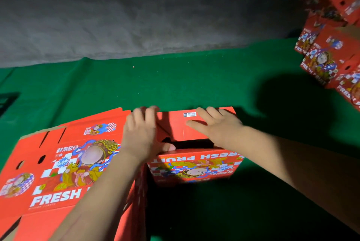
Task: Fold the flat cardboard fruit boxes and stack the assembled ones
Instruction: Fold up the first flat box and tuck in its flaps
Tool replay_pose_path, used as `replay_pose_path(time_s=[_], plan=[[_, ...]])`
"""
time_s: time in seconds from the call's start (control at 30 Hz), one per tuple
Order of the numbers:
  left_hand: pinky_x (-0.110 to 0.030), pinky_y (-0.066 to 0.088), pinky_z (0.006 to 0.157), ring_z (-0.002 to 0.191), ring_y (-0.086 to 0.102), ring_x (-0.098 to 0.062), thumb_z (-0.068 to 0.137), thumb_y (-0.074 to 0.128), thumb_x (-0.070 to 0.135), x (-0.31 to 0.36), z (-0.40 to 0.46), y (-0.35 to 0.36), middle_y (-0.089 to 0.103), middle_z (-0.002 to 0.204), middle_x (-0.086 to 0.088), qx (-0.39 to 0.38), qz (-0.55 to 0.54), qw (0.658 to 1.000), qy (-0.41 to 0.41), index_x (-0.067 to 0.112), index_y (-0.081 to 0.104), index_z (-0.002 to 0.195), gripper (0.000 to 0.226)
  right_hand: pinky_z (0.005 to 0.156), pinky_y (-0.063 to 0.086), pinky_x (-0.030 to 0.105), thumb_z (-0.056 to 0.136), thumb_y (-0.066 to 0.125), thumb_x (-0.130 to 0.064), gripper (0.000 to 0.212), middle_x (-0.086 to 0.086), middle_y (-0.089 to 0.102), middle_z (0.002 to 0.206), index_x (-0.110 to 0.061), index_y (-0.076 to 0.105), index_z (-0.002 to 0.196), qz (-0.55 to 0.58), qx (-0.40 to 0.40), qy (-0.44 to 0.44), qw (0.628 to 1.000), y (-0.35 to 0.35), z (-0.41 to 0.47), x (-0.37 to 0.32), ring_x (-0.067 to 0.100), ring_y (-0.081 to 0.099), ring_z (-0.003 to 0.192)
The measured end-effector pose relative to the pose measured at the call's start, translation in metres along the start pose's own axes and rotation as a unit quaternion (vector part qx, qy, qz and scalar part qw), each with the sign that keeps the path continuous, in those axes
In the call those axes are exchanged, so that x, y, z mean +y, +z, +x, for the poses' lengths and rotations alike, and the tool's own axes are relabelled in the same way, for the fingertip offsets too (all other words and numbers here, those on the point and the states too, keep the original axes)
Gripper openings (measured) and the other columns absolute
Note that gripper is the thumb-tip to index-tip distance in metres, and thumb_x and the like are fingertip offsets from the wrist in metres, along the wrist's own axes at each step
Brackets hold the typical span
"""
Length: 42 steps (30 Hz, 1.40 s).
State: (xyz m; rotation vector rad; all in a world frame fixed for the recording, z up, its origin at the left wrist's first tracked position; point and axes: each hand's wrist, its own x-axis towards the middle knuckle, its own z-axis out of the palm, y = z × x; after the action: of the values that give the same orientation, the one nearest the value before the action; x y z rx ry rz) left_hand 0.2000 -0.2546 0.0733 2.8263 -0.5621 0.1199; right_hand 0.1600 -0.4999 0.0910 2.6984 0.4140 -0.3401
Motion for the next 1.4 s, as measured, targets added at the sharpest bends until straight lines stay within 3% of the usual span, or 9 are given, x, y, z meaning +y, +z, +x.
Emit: replay_pose_path(time_s=[0.1,0.33,0.43,0.5,0.7,1.0,1.23,1.33,1.4], plan=[[-0.04,0.038,0.098,0.112,0.045,-0.025,0.078,0.058,0.081,0.017,-0.006,0.008,0.052,0.126,0.003,-0.023,0.055,0.988,0.14,0.027,0.052,0.134,0.078,0.115,0.023,0.044,0.087,0.077,-0.039,0.118,0.013,-0.005,0.167,-0.036,-0.017,0.159,-0.044,0.046,0.019,0.998,0.008,0.004,-0.012,0.034,0.012,0.149],[-0.038,0.035,0.1,0.115,0.045,-0.019,0.091,0.052,0.065,0.0,-0.016,0.018,0.052,0.128,0.012,0.091,-0.118,0.985,0.082,0.032,0.055,0.133,0.054,0.109,0.041,0.043,0.081,0.076,-0.041,0.084,0.006,0.042,0.15,-0.031,0.038,0.156,0.124,0.187,-0.013,0.975,0.018,-0.003,0.005,0.031,0.044,0.129],[-0.039,0.034,0.107,0.121,0.046,-0.021,0.096,0.05,0.059,-0.004,-0.017,0.02,0.051,0.131,0.004,0.156,-0.187,0.97,0.021,0.024,0.057,0.132,0.051,0.122,0.025,0.037,0.086,0.047,-0.081,0.078,-0.005,0.038,0.162,-0.038,0.046,0.151,0.324,0.171,0.006,0.93,0.019,-0.011,0.02,0.024,0.035,0.144],[-0.04,0.031,0.113,0.128,0.042,-0.021,0.096,0.046,0.061,-0.001,-0.018,0.022,0.047,0.135,0.0,0.171,-0.223,0.96,0.002,0.021,0.054,0.138,0.058,0.126,0.002,0.037,0.077,0.013,-0.098,0.092,-0.017,0.006,0.171,-0.053,0.021,0.157,0.305,0.103,0.013,0.947,0.026,-0.017,0.016,0.014,0.005,0.156],[-0.045,0.032,0.117,0.133,0.037,-0.026,0.074,0.057,0.079,0.006,-0.02,0.023,0.039,0.139,-0.01,0.125,-0.25,0.958,-0.065,0.013,0.042,0.144,0.097,0.127,-0.003,0.044,0.1,0.024,-0.068,0.06,-0.019,-0.017,0.169,-0.061,-0.003,0.153,0.285,0.083,0.067,0.952,0.041,-0.022,0.007,0.012,-0.016,0.156],[-0.038,0.034,0.107,0.114,0.036,-0.019,0.086,0.054,0.066,0.0,-0.027,0.029,0.053,0.115,0.015,0.118,-0.179,0.976,0.034,0.03,0.065,0.109,0.044,0.093,0.029,0.041,0.081,0.066,-0.065,0.061,-0.006,0.023,0.141,-0.045,0.029,0.124,0.242,0.109,0.175,0.948,0.026,-0.003,-0.009,0.023,0.028,0.118],[-0.034,0.025,0.107,0.122,0.041,-0.023,0.091,0.046,0.06,0.002,-0.023,0.025,0.062,0.109,0.016,0.095,-0.135,0.986,0.038,0.03,0.068,0.1,0.038,0.103,0.029,0.044,0.079,0.07,-0.071,0.08,0.004,0.024,0.148,-0.034,0.034,0.141,0.16,0.053,0.23,0.959,0.01,0.017,-0.017,0.029,0.031,0.128],[-0.045,0.028,0.101,0.12,0.046,-0.023,0.098,0.041,0.056,0.002,-0.026,0.021,0.067,0.097,0.017,0.109,-0.037,0.992,0.06,0.027,0.069,0.088,0.041,0.108,0.027,0.047,0.087,0.053,-0.077,0.041,0.003,0.024,0.149,-0.039,0.058,0.104,0.253,0.097,0.184,0.945,0.014,0.013,-0.012,0.032,0.026,0.132],[-0.044,0.028,0.097,0.116,0.046,-0.021,0.1,0.035,0.058,0.006,-0.029,0.02,0.066,0.096,0.017,0.083,-0.002,0.993,0.087,0.028,0.069,0.089,0.046,0.116,0.015,0.05,0.088,0.03,-0.085,0.059,-0.006,0.006,0.164,-0.038,0.067,0.085,0.309,0.061,0.144,0.938,0.026,0.004,-0.009,0.027,0.01,0.142]])
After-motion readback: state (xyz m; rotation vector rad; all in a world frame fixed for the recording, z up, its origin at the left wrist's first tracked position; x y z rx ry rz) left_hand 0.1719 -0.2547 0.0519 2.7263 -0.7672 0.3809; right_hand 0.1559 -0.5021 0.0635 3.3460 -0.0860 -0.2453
